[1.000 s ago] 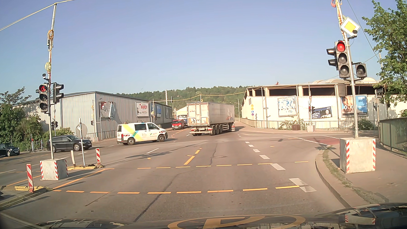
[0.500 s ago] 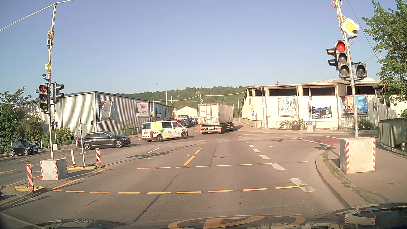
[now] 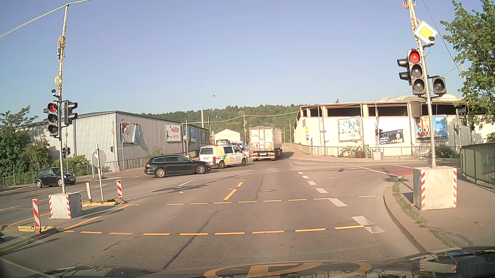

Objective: Follow the waypoints while adhering to traffic rules and regulations

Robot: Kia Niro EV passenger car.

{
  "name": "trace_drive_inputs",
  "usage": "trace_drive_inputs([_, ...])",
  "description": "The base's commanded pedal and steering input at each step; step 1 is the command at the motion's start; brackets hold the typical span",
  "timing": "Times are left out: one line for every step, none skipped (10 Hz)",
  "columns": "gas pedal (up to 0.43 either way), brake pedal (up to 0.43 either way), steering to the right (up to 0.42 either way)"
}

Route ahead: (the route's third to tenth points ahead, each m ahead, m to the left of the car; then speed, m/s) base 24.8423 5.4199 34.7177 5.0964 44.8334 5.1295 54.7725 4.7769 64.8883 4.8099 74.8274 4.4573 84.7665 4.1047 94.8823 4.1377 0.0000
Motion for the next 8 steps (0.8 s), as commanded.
trace_drive_inputs([0.0,0.335,-0.003])
trace_drive_inputs([0.0,0.335,-0.003])
trace_drive_inputs([0.0,0.335,-0.003])
trace_drive_inputs([0.0,0.335,-0.003])
trace_drive_inputs([0.0,0.335,-0.003])
trace_drive_inputs([0.0,0.329,-0.003])
trace_drive_inputs([0.0,0.329,-0.003])
trace_drive_inputs([0.0,0.329,-0.003])
